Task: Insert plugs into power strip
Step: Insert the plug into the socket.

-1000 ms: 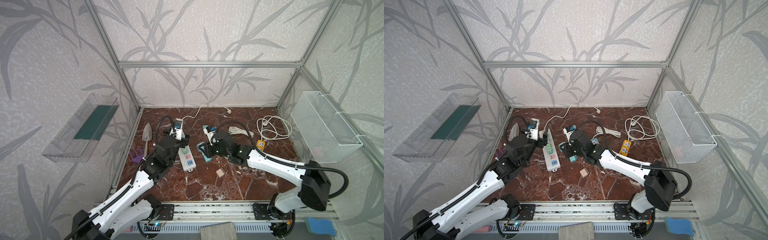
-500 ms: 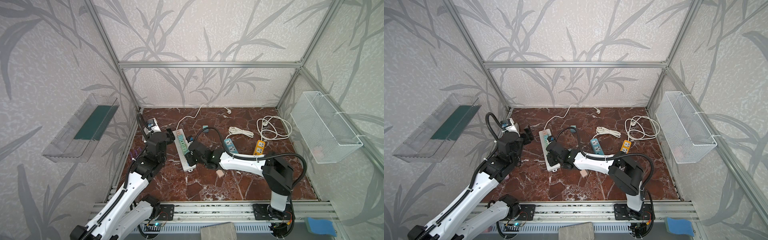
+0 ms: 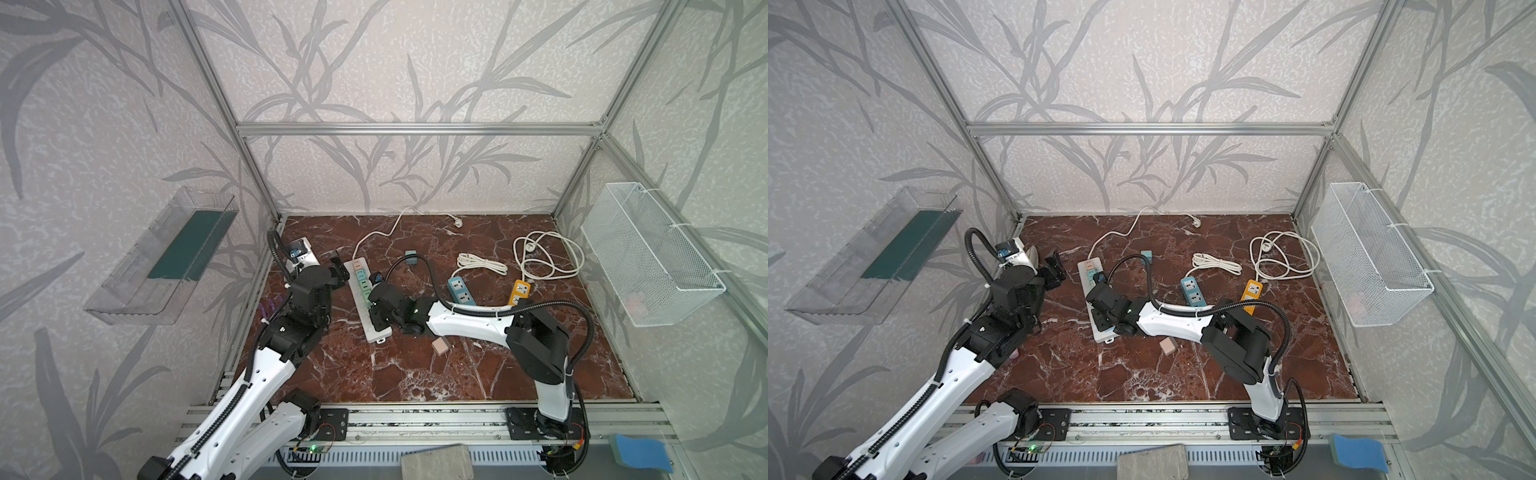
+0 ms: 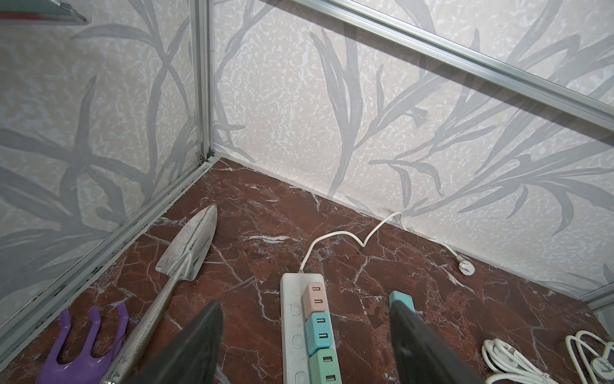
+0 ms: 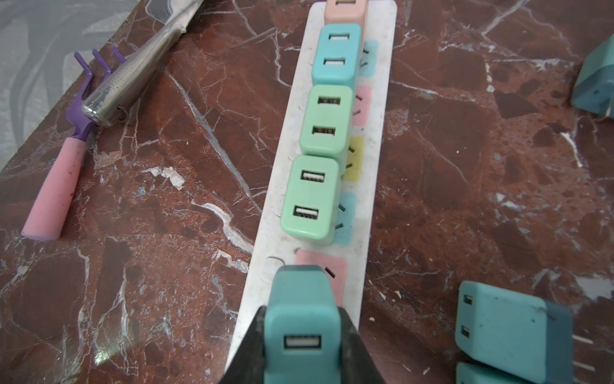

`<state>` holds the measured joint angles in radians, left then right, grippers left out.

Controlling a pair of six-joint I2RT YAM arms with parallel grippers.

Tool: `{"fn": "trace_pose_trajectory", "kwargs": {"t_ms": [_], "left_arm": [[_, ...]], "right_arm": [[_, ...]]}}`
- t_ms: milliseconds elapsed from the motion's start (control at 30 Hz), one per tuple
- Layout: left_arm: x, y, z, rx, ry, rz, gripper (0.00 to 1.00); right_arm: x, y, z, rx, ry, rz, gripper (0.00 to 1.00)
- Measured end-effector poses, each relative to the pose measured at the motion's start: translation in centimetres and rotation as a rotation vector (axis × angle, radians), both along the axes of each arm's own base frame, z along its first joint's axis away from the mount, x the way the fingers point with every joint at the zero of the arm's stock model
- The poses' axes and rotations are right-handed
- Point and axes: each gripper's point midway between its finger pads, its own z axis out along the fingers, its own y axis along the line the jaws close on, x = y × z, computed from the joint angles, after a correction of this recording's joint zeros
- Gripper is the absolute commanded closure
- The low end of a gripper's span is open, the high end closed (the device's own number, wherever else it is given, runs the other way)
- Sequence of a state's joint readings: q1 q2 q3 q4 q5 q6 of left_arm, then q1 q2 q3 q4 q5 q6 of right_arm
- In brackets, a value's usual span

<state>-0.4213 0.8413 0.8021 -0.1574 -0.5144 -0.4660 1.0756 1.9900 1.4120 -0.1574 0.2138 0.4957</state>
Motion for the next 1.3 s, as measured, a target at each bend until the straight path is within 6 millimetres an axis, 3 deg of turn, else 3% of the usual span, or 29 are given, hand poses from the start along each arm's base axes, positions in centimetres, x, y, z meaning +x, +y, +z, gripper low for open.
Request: {"fn": "trace_pose_trajectory", "kwargs": {"t_ms": [533, 1300], "left_arm": [[0.1, -0.3, -0.1, -0.005, 0.001, -0.014, 0.22], [-0.1, -0.1, -0.1, -0.004, -0.007, -0.009, 0.23]], "right_arm": [[0.7, 0.2, -1.0, -0.054, 0.007, -0.028, 1.0], [3.0, 2.4, -1.9, -0.19, 0.005, -0.124, 1.0]]}}
